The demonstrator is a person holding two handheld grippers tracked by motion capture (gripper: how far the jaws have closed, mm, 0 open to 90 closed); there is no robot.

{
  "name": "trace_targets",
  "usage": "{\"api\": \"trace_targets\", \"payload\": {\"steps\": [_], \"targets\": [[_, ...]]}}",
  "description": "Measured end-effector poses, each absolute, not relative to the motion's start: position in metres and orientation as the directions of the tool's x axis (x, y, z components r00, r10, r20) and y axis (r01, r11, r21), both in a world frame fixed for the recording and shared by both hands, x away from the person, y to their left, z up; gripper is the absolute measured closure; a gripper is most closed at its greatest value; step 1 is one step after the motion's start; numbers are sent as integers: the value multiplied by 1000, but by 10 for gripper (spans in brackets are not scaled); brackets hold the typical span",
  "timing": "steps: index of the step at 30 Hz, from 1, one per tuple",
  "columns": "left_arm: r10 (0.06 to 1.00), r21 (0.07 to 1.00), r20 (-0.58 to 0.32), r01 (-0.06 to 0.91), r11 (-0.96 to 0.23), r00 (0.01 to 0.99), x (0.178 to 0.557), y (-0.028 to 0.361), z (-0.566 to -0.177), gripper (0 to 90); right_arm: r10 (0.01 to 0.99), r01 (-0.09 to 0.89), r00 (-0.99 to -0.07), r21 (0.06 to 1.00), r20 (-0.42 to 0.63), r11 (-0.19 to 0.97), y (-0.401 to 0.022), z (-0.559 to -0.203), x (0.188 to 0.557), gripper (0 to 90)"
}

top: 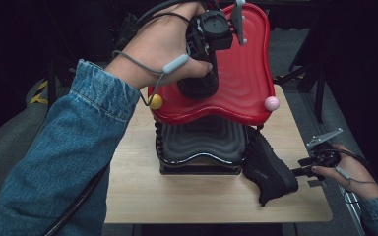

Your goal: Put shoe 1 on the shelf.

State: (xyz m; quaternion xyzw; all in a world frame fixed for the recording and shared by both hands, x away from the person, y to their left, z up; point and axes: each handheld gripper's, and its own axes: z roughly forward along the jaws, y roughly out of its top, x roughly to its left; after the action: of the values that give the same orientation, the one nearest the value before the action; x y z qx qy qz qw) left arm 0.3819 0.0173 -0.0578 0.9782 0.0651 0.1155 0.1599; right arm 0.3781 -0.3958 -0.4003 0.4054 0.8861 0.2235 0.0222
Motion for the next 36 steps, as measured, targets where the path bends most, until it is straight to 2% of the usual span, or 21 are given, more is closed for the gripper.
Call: {"api": "trace_targets", "payload": {"steps": [27, 30, 33, 36], "targets": [[184, 243, 198, 134, -961, 963, 380, 13, -84, 820, 722, 712, -673, 408, 161, 572, -393, -409, 379, 428], [198, 248, 180, 151, -957, 963, 380, 16, -84, 780, 723, 713, -671, 410, 163, 569, -393, -409, 379, 427], [213, 253, 184, 163, -954, 960, 379, 19, -83, 701, 725, 714, -669, 410, 161, 568, -394, -409, 378, 427], [224, 268, 189, 170, -948, 956, 376, 21, -80, 695, 725, 713, -670, 412, 160, 568, -394, -408, 378, 426]]}}
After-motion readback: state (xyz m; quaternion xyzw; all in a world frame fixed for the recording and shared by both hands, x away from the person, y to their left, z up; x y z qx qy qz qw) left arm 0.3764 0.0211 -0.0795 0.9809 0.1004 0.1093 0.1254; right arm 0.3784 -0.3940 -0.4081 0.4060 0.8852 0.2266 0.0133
